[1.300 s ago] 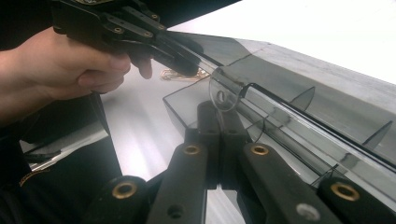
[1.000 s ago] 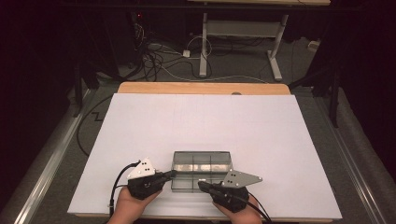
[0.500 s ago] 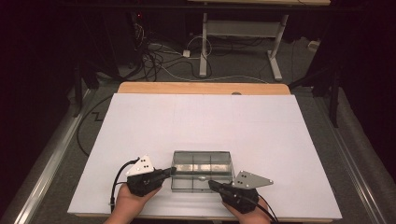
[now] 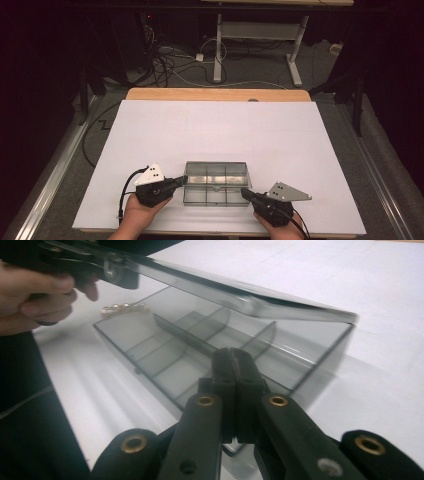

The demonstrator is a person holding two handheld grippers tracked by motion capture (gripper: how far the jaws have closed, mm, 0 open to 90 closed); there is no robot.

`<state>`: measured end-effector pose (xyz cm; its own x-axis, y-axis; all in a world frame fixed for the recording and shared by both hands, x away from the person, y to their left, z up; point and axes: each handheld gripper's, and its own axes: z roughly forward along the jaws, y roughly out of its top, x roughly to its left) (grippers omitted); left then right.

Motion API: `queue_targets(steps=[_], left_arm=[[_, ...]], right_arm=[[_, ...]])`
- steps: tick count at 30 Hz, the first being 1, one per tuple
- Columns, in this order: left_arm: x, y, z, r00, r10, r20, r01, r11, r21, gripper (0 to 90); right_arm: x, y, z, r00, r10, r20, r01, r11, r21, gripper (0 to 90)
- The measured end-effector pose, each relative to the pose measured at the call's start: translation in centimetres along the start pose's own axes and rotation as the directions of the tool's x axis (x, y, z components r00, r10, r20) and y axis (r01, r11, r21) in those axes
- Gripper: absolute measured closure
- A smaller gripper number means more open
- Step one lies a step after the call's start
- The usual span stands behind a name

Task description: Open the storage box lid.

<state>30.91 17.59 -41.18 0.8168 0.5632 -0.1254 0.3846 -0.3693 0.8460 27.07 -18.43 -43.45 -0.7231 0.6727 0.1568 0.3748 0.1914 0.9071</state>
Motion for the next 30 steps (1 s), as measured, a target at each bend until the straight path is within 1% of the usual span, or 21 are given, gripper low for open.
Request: queue_targets(steps=[6, 15, 17, 18, 19, 21, 23, 25, 27, 30], left_arm=[[0.0, 0.0, 0.0, 1.0, 0.003, -0.001, -0.003, 1.0, -0.002, 87.5], [-0.1, 0.0, 0.0, 0.9999, 0.011, 0.004, -0.011, 0.9999, -0.01, 87.5], [0.0, 0.0, 0.0, 0.9999, -0.001, 0.013, 0.001, 0.9999, -0.015, 87.5], [0.1, 0.1, 0.0, 0.9998, -0.007, 0.02, 0.008, 0.9997, -0.022, 87.5], [0.1, 0.2, 0.1, 0.9998, -0.004, 0.022, 0.005, 0.9997, -0.025, 87.4], [0.1, 0.4, 0.2, 0.9999, 0.003, 0.016, -0.003, 0.9998, -0.021, 87.4], [0.3, 0.5, 0.3, 0.9998, -0.008, 0.019, 0.008, 0.9995, -0.031, 87.5], [0.4, 0.7, 0.4, 0.9998, -0.011, 0.014, 0.012, 0.9992, -0.039, 87.5], [0.6, 0.8, 0.6, 1.0, -0.006, 0.005, 0.007, 0.9994, -0.034, 87.5], [0.8, 1.0, 1.0, 1.0, -0.007, 0.002, 0.007, 0.9998, -0.021, 87.5]], right_arm=[[-1.2, -0.3, -0.6, 0.999, 0.018, 0.04, -0.018, 1.0, -0.005, 90.0], [-2.8, -0.1, -0.9, 0.994, 0.016, 0.108, -0.014, 1.0, -0.017, 90.0], [-3.2, -0.1, -1.0, 0.9924, 0.024, 0.121, -0.022, 0.999, -0.024, 90.0], [-3.5, 0.0, -1.0, 0.9919, 0.03, 0.123, -0.027, 0.999, -0.028, 90.0], [-3.7, 0.0, -1.0, 0.9913, 0.038, 0.126, -0.034, 0.999, -0.031, 90.0], [-4.2, 0.1, -1.1, 0.9905, 0.038, 0.132, -0.033, 0.999, -0.039, 90.0], [-4.6, 0.2, -1.1, 0.9896, 0.038, 0.139, -0.031, 0.998, -0.047, 90.0], [-5.2, 0.2, -1.0, 0.9886, 0.051, 0.142, -0.043, 0.997, -0.058, 90.0], [-5.8, 0.4, -0.7, 0.9885, 0.064, 0.137, -0.056, 0.997, -0.062, 90.0], [-6.4, 0.8, 0.0, 0.9881, 0.064, 0.14, -0.056, 0.997, -0.057, 90.0]])
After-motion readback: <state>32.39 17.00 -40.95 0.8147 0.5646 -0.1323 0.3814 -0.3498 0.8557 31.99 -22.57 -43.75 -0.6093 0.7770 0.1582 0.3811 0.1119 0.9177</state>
